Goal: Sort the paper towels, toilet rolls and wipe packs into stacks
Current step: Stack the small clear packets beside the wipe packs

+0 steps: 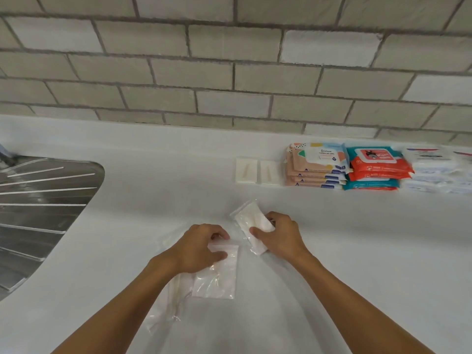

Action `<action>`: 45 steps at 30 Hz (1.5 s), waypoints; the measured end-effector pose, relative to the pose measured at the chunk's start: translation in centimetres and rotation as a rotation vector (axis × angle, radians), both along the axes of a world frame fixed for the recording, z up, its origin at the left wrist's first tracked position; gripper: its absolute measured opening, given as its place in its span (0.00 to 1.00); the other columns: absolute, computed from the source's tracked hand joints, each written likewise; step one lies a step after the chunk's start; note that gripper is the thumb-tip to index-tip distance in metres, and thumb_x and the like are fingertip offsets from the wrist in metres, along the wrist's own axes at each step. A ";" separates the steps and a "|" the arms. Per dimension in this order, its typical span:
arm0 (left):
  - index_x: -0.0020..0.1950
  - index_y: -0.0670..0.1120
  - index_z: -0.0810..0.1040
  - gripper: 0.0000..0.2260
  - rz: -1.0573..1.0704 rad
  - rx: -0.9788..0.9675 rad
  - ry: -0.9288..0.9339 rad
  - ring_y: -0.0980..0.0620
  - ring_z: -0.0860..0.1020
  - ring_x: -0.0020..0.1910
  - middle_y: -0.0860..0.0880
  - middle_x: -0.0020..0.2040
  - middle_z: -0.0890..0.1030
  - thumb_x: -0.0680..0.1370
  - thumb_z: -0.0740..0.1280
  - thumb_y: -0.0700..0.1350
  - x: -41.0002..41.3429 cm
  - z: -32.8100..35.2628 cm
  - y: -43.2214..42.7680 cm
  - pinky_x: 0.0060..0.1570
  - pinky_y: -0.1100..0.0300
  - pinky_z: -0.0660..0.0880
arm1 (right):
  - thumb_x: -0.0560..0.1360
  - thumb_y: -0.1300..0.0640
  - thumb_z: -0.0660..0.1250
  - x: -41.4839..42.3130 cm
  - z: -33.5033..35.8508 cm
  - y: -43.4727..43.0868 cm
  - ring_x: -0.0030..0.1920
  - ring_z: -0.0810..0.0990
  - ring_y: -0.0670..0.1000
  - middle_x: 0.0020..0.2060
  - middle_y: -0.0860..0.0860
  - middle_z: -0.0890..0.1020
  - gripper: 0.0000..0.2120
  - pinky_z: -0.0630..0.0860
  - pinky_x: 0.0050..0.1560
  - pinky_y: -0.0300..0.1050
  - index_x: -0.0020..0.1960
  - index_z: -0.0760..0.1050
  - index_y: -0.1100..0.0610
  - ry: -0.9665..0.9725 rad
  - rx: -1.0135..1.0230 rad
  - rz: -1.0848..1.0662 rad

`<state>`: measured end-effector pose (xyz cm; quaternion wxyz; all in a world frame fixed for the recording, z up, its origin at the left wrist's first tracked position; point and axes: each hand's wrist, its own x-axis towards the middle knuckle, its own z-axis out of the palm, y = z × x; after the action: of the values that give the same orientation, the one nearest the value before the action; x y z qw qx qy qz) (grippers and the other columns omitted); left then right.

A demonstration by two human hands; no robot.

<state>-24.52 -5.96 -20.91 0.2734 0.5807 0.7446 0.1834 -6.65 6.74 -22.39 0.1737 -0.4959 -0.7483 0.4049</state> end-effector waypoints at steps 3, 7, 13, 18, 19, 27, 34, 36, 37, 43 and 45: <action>0.44 0.55 0.81 0.03 0.068 0.081 -0.198 0.59 0.78 0.40 0.58 0.40 0.82 0.76 0.71 0.46 -0.1 0.4 0.0 0.42 0.70 0.71 | 0.71 0.50 0.75 0.7 0.9 -0.8 0.43 0.84 0.50 0.41 0.49 0.85 0.10 0.81 0.46 0.47 0.47 0.79 0.55 0.237 -0.173 -0.026; 0.43 0.49 0.81 0.05 0.107 0.151 -0.364 0.61 0.77 0.37 0.56 0.38 0.81 0.78 0.69 0.45 -0.2 1.5 0.4 0.41 0.69 0.71 | 0.75 0.53 0.71 1.5 2.1 -2.1 0.49 0.85 0.50 0.46 0.49 0.86 0.08 0.80 0.50 0.44 0.53 0.81 0.53 0.510 -0.407 0.021; 0.48 0.49 0.84 0.06 0.177 0.170 -0.541 0.57 0.82 0.47 0.53 0.46 0.85 0.77 0.69 0.48 -0.3 2.4 1.1 0.49 0.64 0.76 | 0.76 0.56 0.70 1.8 2.3 -2.0 0.55 0.83 0.54 0.53 0.53 0.85 0.13 0.79 0.58 0.54 0.60 0.78 0.55 0.566 -0.549 0.110; 0.47 0.48 0.84 0.05 0.259 0.249 -0.628 0.56 0.82 0.48 0.53 0.47 0.85 0.75 0.72 0.48 -0.1 2.5 2.1 0.46 0.66 0.77 | 0.75 0.59 0.71 1.0 2.1 -2.1 0.53 0.84 0.53 0.52 0.52 0.85 0.14 0.80 0.57 0.49 0.60 0.78 0.56 0.546 -0.423 0.126; 0.48 0.48 0.83 0.05 0.300 0.271 -0.655 0.54 0.83 0.48 0.52 0.48 0.85 0.74 0.73 0.47 -0.1 2.4 2.3 0.46 0.66 0.77 | 0.75 0.60 0.71 0.8 2.0 -2.1 0.53 0.84 0.54 0.52 0.52 0.85 0.14 0.80 0.57 0.50 0.60 0.78 0.55 0.562 -0.411 0.115; 0.57 0.43 0.82 0.12 0.351 0.172 -0.897 0.46 0.84 0.52 0.46 0.52 0.85 0.74 0.73 0.42 -0.1 1.0 3.5 0.54 0.50 0.79 | 0.74 0.60 0.72 -0.8 1.8 -0.6 0.51 0.85 0.52 0.49 0.51 0.86 0.12 0.81 0.53 0.46 0.58 0.79 0.56 0.619 -0.336 -0.024; 0.54 0.43 0.82 0.07 0.385 0.223 -0.810 0.44 0.83 0.53 0.45 0.51 0.85 0.77 0.70 0.40 -2.6 1.8 8.6 0.58 0.47 0.78 | 0.76 0.54 0.69 -2.9 1.8 3.4 0.52 0.80 0.46 0.52 0.48 0.82 0.08 0.76 0.54 0.43 0.54 0.74 0.50 0.465 -0.190 -0.218; 0.54 0.43 0.82 0.06 0.411 0.239 -0.808 0.45 0.83 0.53 0.45 0.52 0.85 0.77 0.70 0.39 -3.4 2.0 10.4 0.57 0.48 0.78 | 0.77 0.57 0.67 -3.5 2.5 5.2 0.48 0.79 0.45 0.53 0.49 0.79 0.12 0.73 0.48 0.41 0.58 0.70 0.51 0.431 -0.167 -0.238; 0.54 0.42 0.82 0.07 0.411 0.249 -0.830 0.46 0.83 0.52 0.44 0.53 0.85 0.77 0.70 0.38 -3.7 2.2 11.4 0.55 0.51 0.79 | 0.76 0.60 0.67 -3.7 2.8 6.0 0.48 0.79 0.46 0.52 0.49 0.78 0.15 0.73 0.47 0.41 0.61 0.68 0.51 0.417 -0.137 -0.237; 0.58 0.39 0.80 0.15 0.503 0.258 -0.809 0.42 0.82 0.54 0.42 0.55 0.83 0.72 0.74 0.37 -5.3 2.0 17.1 0.57 0.47 0.79 | 0.73 0.66 0.67 -5.0 3.1 11.3 0.55 0.76 0.52 0.56 0.52 0.77 0.22 0.72 0.46 0.37 0.65 0.66 0.59 0.317 0.133 -0.227; 0.56 0.41 0.79 0.15 0.525 0.237 -0.726 0.44 0.81 0.52 0.44 0.54 0.82 0.72 0.76 0.39 -5.5 1.7 19.0 0.54 0.50 0.79 | 0.73 0.67 0.67 -5.5 2.9 12.8 0.54 0.76 0.53 0.55 0.53 0.77 0.24 0.74 0.47 0.41 0.66 0.65 0.59 0.259 0.170 -0.233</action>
<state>-29.98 13.03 -19.24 0.3925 0.2982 0.6964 0.5216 -12.14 19.51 -19.46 0.3555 -0.5065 -0.6887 0.3779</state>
